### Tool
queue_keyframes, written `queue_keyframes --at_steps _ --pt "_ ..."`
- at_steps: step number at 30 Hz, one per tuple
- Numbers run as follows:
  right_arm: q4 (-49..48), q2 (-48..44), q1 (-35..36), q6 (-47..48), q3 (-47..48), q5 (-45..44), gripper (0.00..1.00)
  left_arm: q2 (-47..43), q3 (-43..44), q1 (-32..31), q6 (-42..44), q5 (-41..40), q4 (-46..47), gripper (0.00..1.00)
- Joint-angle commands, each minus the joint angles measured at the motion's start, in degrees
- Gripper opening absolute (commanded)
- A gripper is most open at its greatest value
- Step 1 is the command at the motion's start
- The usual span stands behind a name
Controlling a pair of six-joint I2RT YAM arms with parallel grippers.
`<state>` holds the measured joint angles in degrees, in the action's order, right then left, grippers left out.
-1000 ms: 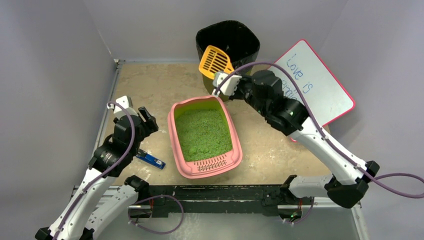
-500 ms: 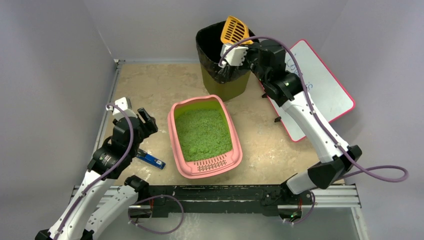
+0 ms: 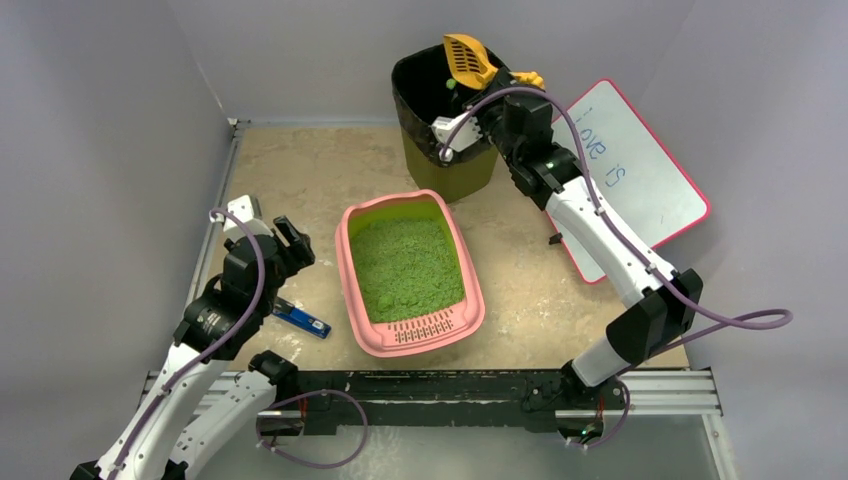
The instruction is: Clean the litter box
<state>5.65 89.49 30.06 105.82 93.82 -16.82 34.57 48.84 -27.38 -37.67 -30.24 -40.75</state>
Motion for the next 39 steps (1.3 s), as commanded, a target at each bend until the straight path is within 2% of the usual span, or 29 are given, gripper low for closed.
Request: queue_keyframes --at_steps 1,7,13,19,24,32,37,39 --pt "-5.4 -2.9 -0.1 12.3 -1.4 0.5 0.0 -0.5 -0.2 0.4 1.3 -0.4 3.2 0.64" --pt "-8.1 -3.5 -0.2 11.2 -1.5 -1.7 0.0 -0.7 -0.2 0.4 1.2 -0.3 3.0 0.64" --pt "-1.5 -2.8 -0.1 -2.0 2.9 -8.0 0.0 -0.7 -0.2 0.4 1.0 -0.6 2.9 0.64" --pt "4.5 -5.1 1.2 -17.8 5.0 -9.7 0.0 -0.7 -0.2 0.4 0.8 -1.1 2.8 0.64" --pt "7.2 -7.9 5.7 -28.4 4.8 -13.2 0.0 -0.2 0.1 0.4 0.4 -1.7 2.5 0.64" --pt "17.9 -12.8 16.0 -45.5 2.5 -15.9 0.0 0.8 0.7 0.4 -1.0 -2.5 1.6 0.64" --pt "22.0 -16.9 21.5 -53.7 -4.0 -13.6 0.0 0.0 0.8 0.4 -1.7 -3.2 1.1 0.64" --pt "25.9 -17.2 22.4 -56.1 -5.7 -9.4 0.0 -0.3 1.0 0.4 -1.8 -3.4 1.0 0.64"
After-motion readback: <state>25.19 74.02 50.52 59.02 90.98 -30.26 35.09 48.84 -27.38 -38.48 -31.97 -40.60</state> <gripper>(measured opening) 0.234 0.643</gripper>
